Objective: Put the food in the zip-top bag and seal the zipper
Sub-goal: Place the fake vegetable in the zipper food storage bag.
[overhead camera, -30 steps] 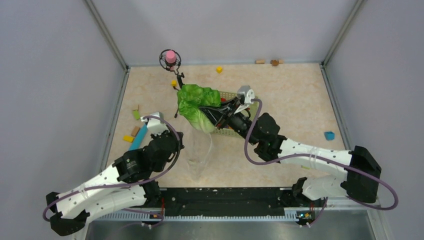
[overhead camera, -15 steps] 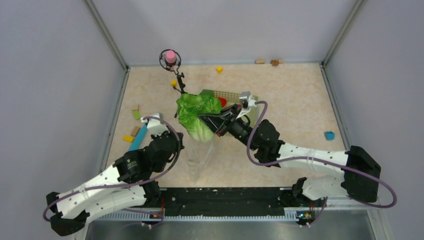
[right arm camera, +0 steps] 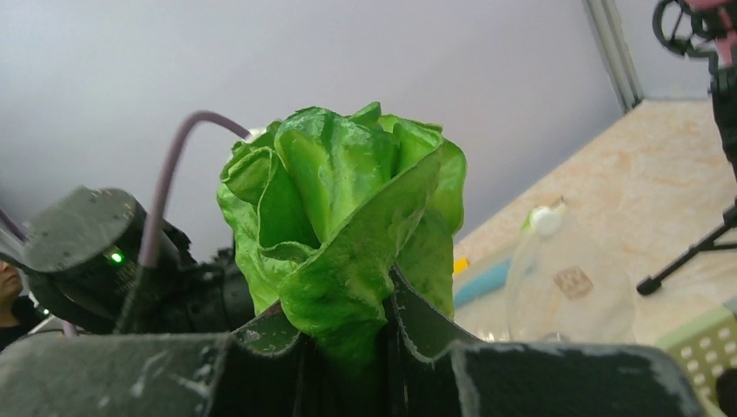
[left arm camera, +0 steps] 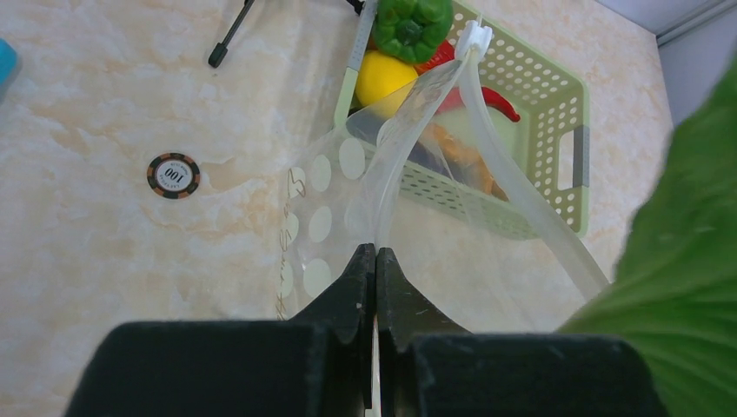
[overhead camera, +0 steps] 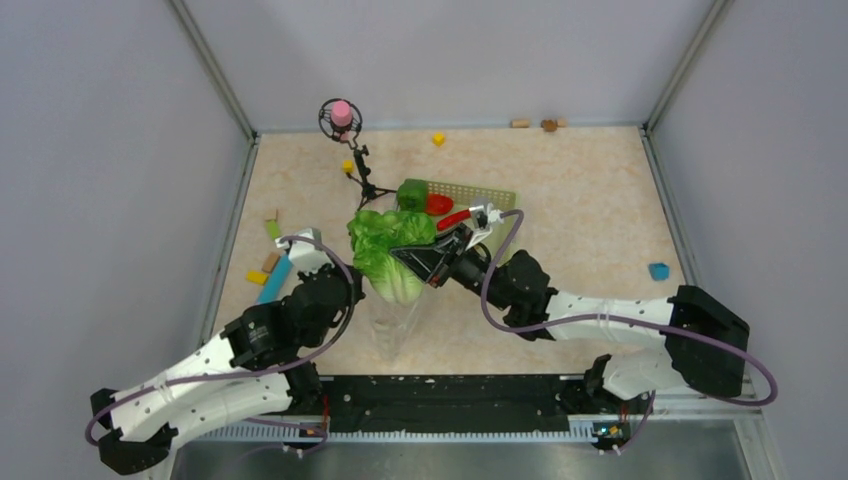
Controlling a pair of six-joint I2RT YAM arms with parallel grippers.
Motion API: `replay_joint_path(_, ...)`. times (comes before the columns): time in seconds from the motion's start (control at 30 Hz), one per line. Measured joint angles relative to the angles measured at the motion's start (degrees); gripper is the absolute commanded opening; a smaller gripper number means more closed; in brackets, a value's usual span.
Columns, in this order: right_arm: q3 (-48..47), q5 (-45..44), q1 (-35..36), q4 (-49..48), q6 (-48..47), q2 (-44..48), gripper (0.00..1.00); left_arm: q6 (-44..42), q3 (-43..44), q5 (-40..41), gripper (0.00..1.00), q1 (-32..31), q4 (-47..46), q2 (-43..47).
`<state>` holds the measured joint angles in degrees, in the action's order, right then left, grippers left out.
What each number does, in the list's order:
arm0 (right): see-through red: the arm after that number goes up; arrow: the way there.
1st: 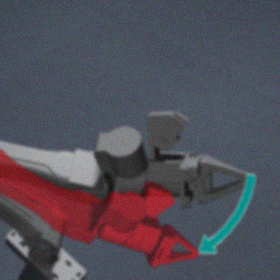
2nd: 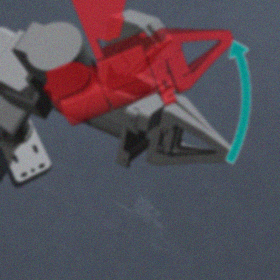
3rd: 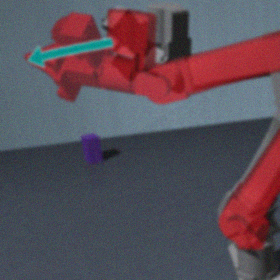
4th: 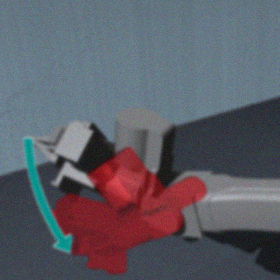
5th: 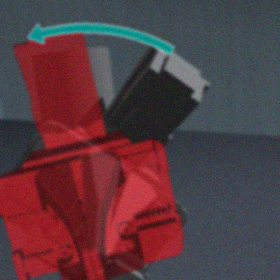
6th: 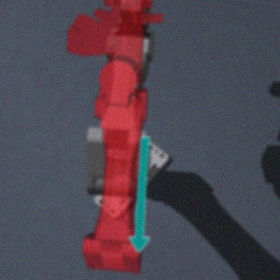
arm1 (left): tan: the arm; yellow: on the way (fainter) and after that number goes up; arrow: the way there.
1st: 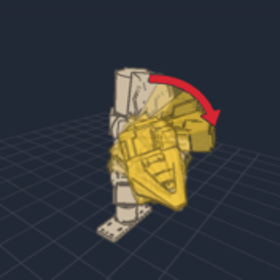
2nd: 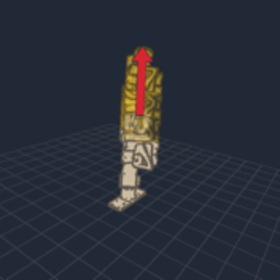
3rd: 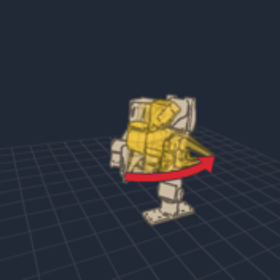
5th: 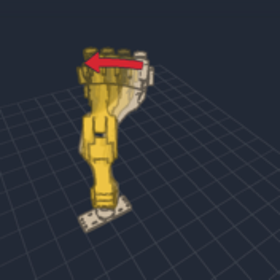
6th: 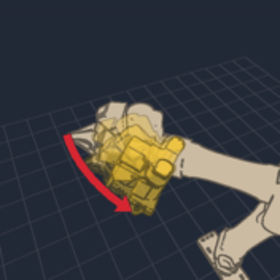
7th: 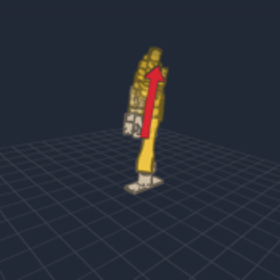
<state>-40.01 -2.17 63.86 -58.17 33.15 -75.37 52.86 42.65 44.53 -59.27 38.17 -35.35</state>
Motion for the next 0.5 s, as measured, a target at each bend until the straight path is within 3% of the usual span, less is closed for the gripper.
replay_joint_path(0.5,4.0,-7.3,0.3,-3.7,-2.1,-2.5,0.00,-0.1,-1.3,-0.2,0.00,0.0,-0.7,2.0)
